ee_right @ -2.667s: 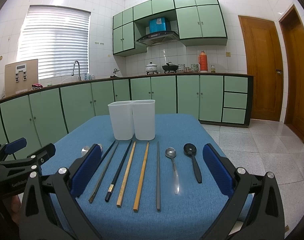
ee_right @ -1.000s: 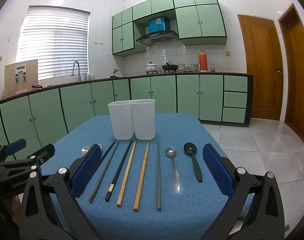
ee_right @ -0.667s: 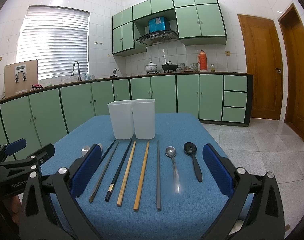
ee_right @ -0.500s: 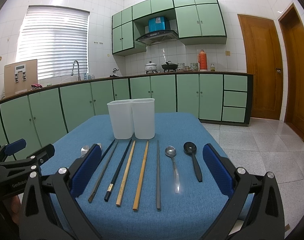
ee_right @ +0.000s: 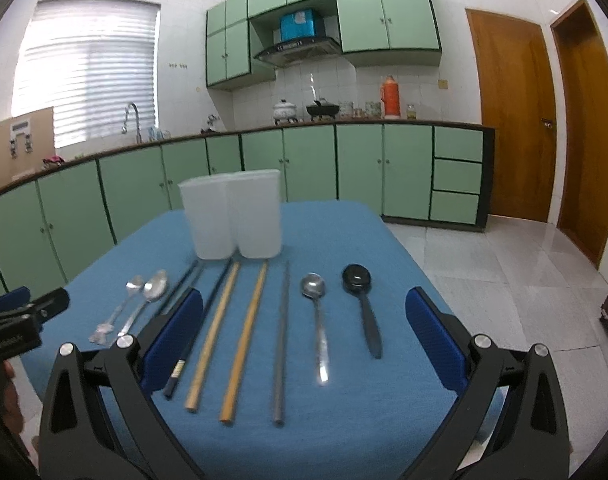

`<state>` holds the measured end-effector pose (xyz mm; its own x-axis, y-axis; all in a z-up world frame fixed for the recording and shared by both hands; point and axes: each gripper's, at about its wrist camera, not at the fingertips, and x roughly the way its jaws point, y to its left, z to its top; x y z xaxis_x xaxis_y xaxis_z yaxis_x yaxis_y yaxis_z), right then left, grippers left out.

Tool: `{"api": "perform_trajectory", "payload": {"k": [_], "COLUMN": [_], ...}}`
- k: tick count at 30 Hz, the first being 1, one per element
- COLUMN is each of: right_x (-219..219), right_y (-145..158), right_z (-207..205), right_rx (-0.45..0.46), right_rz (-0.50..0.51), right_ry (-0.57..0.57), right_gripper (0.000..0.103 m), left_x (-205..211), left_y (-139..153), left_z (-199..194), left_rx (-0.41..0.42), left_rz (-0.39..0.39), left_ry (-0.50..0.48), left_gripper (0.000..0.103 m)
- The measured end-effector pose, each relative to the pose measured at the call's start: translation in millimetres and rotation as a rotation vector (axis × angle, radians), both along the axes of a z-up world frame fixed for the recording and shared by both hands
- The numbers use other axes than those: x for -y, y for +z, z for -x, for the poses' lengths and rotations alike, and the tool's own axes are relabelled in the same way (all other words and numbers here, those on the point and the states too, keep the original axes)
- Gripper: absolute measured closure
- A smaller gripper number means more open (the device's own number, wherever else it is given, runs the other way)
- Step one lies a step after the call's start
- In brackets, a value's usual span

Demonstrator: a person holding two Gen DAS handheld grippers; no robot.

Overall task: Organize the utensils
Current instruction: 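Grasp the ornate-handled silver spoon with the left tool while the right tool grasps the black plastic spoon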

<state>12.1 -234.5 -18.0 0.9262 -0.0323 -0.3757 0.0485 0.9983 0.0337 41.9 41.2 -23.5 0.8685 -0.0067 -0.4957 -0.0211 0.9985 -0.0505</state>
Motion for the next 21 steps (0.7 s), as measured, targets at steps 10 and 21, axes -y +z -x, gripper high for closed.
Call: {"api": "perform_trajectory", "payload": {"k": [10, 21], "right_x": [29.9, 53.1], "right_y": [-4.0, -33.0], "right_z": [-88.2, -171.1], "right_rx": [-0.23, -0.505], "right_rz": [0.032, 0.013], "right_ry": [-0.016, 0.065], "right_gripper": [0.008, 0.042], "left_x": [0.0, -17.0], "left_y": [-5.8, -21.5], "left_z": [-84.8, -139.3], "left_rx": [-0.193, -0.332], "left_rz": [-0.101, -0.045], "left_ry": [0.01, -0.028], "left_gripper": [0.007, 0.032]}}
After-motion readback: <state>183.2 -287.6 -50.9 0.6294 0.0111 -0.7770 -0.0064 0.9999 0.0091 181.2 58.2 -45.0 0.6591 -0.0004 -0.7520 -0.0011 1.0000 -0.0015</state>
